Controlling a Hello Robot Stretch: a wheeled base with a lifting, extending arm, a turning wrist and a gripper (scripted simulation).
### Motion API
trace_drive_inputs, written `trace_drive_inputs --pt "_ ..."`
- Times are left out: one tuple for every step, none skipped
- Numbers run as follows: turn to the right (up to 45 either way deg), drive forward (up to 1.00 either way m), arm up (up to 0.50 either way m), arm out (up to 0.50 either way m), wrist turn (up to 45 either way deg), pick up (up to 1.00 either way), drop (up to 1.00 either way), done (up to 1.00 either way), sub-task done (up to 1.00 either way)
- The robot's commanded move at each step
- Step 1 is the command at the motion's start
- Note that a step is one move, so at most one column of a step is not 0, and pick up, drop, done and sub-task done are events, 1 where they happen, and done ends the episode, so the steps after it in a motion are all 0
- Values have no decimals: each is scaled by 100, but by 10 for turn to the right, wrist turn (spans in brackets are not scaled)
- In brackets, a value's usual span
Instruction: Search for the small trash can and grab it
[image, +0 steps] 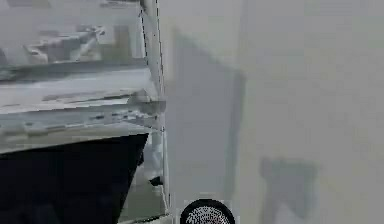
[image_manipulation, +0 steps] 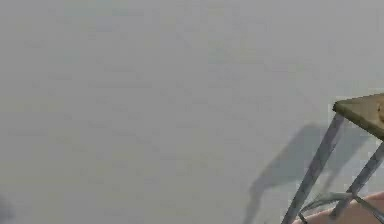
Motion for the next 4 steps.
trace_drive_inputs --pt "-450 0 0 0 0 0 0 0 0" --pt "-330 0 0 0 0 0 0 0 0" --pt "0 0 32 0 0 0 0 0 0" --pt "0 0 0 40 0 0 0 0 0"
